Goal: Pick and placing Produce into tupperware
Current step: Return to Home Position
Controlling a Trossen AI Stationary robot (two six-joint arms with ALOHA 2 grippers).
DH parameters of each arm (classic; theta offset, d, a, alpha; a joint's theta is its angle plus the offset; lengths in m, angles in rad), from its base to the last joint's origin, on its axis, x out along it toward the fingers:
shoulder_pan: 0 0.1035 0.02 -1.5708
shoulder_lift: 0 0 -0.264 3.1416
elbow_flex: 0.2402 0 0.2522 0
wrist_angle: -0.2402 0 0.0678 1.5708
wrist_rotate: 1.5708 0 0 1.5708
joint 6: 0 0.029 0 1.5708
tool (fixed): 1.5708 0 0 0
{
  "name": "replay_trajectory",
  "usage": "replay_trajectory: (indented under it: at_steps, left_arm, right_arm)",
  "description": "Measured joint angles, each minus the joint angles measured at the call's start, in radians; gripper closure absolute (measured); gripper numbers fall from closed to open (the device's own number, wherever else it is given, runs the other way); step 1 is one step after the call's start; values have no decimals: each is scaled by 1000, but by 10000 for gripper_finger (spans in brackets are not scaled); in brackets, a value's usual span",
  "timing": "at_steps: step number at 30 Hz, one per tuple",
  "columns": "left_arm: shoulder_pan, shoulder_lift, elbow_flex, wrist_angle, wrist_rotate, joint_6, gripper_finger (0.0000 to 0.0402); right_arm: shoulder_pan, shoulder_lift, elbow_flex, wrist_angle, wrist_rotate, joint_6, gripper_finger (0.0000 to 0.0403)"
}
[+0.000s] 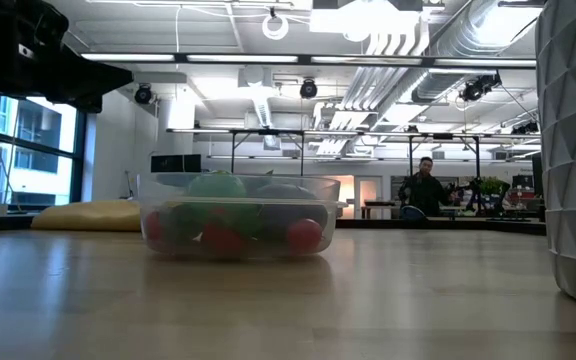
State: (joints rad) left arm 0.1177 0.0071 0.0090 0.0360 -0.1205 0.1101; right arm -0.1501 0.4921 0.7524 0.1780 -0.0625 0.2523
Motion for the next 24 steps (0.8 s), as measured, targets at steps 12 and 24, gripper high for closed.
replay_trajectory:
  at_steps: [12,24]
  left_arm:
    - [0,0,0,0,0,0,396]
    - [0,3,0,-2,1,-1,396]
  right_arm:
    - [0,-377,25,-215,74,-95,402]
    - [0,-464,-267,-29,78,77,402]
